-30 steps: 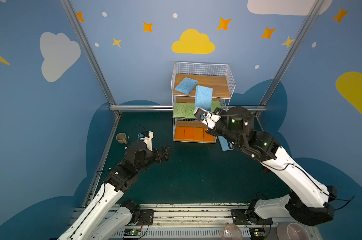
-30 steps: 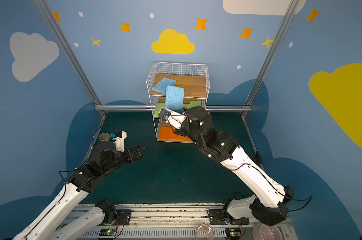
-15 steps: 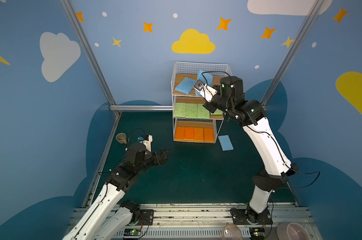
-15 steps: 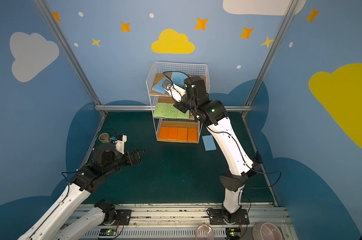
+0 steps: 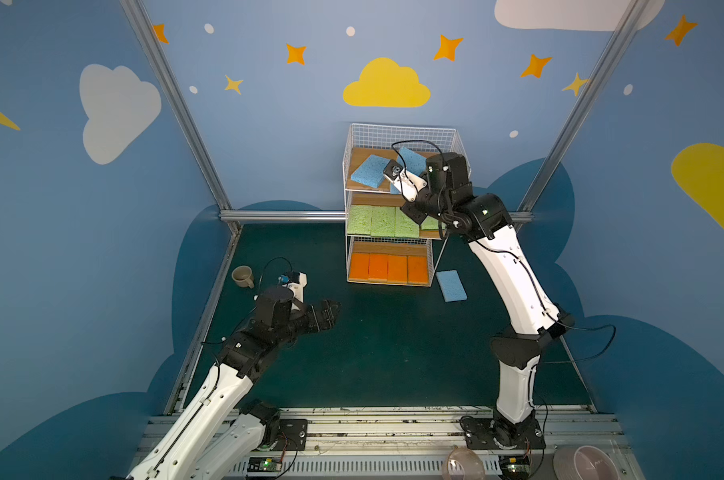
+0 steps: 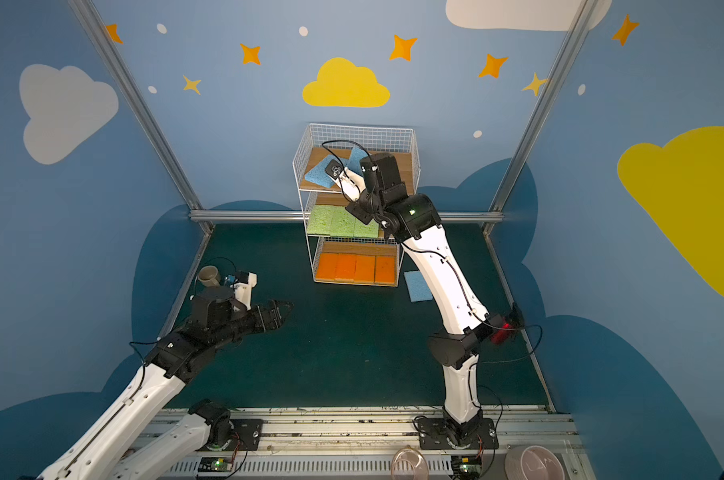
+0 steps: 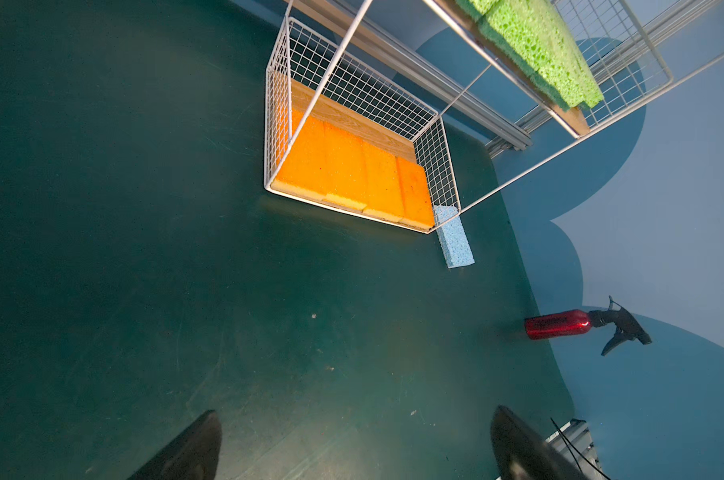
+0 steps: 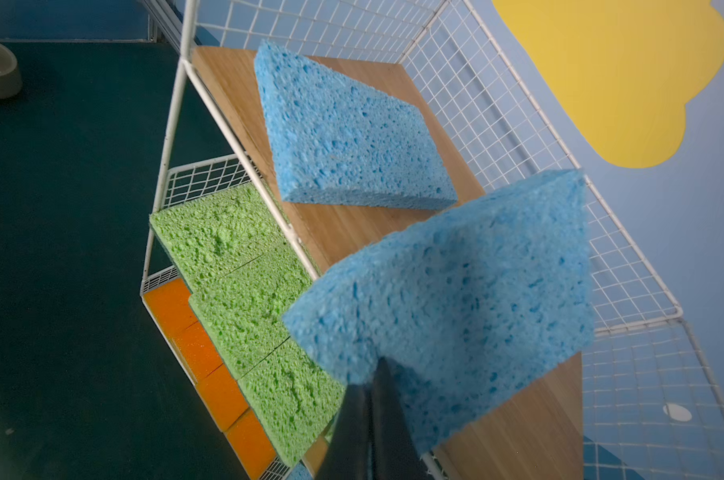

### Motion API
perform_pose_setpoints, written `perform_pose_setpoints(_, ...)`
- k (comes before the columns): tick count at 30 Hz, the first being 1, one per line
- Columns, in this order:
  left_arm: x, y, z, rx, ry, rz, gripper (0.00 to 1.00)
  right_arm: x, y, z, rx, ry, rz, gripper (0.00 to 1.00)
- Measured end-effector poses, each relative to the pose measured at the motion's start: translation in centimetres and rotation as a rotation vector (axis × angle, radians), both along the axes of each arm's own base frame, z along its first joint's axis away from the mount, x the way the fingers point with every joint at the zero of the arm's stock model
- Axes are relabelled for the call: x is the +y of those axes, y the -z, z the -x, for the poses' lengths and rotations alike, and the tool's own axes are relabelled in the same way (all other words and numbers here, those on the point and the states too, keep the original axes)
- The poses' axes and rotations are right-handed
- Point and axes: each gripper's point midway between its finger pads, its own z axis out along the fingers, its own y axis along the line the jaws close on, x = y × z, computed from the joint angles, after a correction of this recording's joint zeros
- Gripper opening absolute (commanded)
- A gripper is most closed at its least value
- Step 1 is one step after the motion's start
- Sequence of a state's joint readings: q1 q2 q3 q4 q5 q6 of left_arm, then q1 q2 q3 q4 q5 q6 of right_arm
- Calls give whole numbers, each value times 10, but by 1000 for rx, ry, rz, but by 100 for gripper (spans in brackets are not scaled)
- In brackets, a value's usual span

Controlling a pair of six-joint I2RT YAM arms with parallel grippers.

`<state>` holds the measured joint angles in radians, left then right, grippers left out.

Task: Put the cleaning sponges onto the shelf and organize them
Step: 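Lower the blue sponge beside the other blue sponge on the top board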

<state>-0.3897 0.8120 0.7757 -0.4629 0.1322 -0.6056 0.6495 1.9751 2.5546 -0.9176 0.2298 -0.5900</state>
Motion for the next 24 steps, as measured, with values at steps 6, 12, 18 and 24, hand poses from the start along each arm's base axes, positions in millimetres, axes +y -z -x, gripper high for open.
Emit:
perform_pose_setpoints(6,1,1,-1,5,-1,4,100,-3,3,-6,5,33,-5,45)
perform_pose_setpoints(12,1,2,-1,11,0,4,100,-11,3,-11,3,71,-8,50)
perform_pose_setpoints(18,1,3,-2,13,-1,6,100,-11,4,-12,1,79,-5,44)
perform_pose_setpoints(24,1,2,-3,11,-1,9,100,-9,3,-16,-19,88,-7,25)
